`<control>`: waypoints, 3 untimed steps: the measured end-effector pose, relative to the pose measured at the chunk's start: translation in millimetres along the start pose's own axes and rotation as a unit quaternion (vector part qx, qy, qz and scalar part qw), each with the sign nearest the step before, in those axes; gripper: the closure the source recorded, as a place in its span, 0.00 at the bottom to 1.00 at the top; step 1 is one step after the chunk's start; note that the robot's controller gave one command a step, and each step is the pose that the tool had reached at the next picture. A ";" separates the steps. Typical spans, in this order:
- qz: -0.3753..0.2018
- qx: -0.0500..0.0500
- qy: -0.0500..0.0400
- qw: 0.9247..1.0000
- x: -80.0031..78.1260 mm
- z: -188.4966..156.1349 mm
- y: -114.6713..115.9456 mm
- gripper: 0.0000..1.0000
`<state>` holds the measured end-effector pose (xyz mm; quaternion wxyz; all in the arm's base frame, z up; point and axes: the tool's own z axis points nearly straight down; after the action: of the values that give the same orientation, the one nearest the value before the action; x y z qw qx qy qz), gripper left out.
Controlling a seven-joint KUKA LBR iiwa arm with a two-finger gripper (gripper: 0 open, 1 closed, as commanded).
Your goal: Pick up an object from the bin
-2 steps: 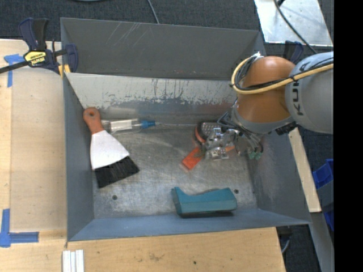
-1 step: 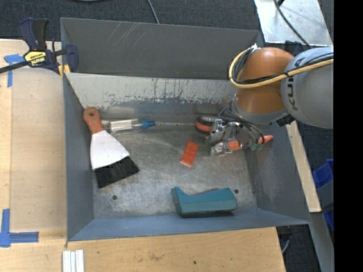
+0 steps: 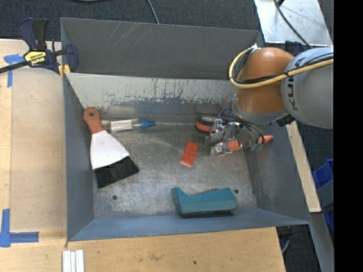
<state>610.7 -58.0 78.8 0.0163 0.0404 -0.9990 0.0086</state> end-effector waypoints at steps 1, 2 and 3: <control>-0.063 0.002 -0.006 0.998 3.9 -1.4 18.6 0.00; -0.170 -0.004 -0.018 0.985 -6.8 -1.5 53.6 0.00; 0.051 -0.009 -0.018 0.998 39.4 0.1 39.7 1.00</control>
Offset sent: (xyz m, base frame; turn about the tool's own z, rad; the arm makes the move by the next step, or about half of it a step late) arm 0.0131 0.0784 0.0026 -0.1599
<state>568.3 -21.6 79.4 -0.0020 -0.0106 -0.9999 -0.0006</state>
